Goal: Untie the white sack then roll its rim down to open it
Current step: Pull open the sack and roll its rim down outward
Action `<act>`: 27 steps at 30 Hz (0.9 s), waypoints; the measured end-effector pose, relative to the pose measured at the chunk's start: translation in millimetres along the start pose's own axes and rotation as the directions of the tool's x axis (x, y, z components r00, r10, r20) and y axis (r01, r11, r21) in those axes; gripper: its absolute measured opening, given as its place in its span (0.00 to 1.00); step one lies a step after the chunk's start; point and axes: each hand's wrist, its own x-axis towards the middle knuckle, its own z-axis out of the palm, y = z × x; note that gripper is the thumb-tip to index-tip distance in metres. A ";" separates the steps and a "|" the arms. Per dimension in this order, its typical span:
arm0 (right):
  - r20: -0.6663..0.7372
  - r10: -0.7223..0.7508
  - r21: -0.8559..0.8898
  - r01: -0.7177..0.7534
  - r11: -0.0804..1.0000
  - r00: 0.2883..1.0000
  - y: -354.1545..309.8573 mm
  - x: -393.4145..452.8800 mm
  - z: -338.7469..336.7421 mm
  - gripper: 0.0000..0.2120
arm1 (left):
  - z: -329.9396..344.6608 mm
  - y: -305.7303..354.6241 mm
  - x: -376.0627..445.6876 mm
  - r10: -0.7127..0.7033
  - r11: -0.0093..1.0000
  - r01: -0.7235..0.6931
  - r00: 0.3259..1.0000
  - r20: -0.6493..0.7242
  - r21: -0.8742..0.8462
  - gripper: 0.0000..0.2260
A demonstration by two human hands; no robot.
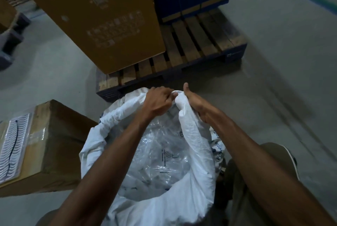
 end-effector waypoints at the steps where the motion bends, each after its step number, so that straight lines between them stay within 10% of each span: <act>1: -0.074 -0.037 -0.161 0.025 0.987 0.997 1.3 -1.5 -1.5 0.49 | 0.0 3.5 2.5 -0.056 0.998 0.056 0.998 -0.018 0.040 0.20; 5: -0.295 -0.254 -0.600 0.028 0.800 0.921 14.8 -19.0 -6.0 0.53 | 0.9 2.0 13.6 -0.317 0.946 0.318 0.948 -0.026 0.070 0.15; 12: -0.171 -0.111 0.066 0.124 0.990 0.979 13.8 -12.6 -11.5 0.21 | -14.8 -9.6 14.7 -0.054 0.987 0.073 0.990 0.132 -0.142 0.21; 17: 0.007 0.070 0.555 -0.062 0.829 0.998 3.2 -18.3 -21.6 0.20 | 0.8 12.5 6.0 0.196 0.963 -0.172 0.975 0.104 -0.208 0.21; 20: -0.040 0.047 0.369 -0.028 0.929 0.998 4.8 -24.8 -22.1 0.32 | 4.4 23.8 13.9 0.126 0.992 -0.124 0.988 0.093 -0.034 0.22; 24: -0.241 -0.177 -0.391 0.072 0.918 0.954 13.7 -38.4 -22.5 0.38 | 4.6 27.8 20.5 -0.057 0.987 0.054 0.998 0.013 0.152 0.19; 27: -0.237 -0.152 -0.308 0.074 0.948 0.959 32.6 -33.5 -19.4 0.40 | 10.0 22.5 26.6 -0.180 0.974 0.174 0.983 0.028 0.146 0.20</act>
